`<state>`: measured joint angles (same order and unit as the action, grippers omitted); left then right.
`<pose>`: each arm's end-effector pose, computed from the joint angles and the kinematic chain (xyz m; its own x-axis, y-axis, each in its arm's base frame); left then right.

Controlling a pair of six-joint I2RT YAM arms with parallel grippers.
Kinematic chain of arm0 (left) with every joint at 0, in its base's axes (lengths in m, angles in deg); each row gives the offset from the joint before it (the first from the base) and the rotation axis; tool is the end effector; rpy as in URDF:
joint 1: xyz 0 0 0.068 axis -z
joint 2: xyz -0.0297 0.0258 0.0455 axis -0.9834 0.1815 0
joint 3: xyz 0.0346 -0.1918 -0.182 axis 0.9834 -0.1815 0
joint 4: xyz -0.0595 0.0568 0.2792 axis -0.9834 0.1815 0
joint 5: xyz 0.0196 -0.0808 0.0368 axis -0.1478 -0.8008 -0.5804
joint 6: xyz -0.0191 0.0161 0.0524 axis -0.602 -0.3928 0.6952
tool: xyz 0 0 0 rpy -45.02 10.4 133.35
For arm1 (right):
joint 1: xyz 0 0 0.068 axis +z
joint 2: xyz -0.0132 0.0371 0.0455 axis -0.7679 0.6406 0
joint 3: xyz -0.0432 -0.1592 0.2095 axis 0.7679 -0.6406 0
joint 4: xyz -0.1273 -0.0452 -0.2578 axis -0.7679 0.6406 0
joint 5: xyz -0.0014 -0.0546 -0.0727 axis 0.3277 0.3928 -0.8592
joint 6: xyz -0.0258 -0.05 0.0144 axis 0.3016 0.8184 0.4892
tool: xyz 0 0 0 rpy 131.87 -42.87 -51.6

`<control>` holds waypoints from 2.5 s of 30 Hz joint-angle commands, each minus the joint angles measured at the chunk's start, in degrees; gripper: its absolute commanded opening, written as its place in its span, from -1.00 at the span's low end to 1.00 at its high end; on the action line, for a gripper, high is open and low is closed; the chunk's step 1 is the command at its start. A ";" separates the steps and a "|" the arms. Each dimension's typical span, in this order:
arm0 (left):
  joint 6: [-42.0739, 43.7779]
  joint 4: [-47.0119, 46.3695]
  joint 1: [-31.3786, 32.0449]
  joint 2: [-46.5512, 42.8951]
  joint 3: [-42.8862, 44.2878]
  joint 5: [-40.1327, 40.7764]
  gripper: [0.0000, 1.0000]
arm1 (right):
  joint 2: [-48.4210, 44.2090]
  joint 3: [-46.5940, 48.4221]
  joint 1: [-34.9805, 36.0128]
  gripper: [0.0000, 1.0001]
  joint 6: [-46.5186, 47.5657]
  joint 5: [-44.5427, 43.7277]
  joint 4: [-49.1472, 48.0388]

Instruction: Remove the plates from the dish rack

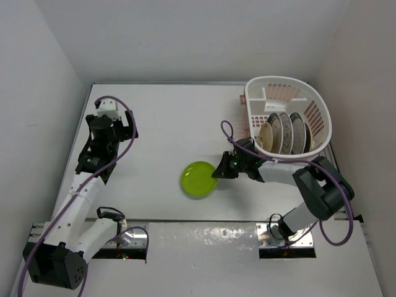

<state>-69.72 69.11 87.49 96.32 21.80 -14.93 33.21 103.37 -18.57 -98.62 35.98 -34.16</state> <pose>0.2477 -0.0227 0.3103 -0.3053 0.0203 -0.9520 -0.1409 0.9878 0.0662 0.2423 0.1649 0.0941 -0.9163 0.2869 -0.2795 0.0162 0.7237 0.6900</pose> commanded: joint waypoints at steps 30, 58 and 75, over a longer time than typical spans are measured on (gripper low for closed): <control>5.28 -5.09 0.32 -0.84 -1.22 0.08 0.93 | 2.39 12.76 4.00 0.05 16.15 -11.49 21.71; 9.85 -10.19 0.32 -1.63 -4.03 0.16 0.94 | 1.95 57.42 -13.83 -0.41 33.30 -50.42 67.17; 9.15 -8.52 0.32 -1.80 -4.91 0.43 0.94 | 7.57 46.87 -15.69 -0.44 32.86 -47.00 58.03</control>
<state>-60.70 61.28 87.49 95.58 17.43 -15.04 40.66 150.82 -33.93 -65.31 -11.62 27.30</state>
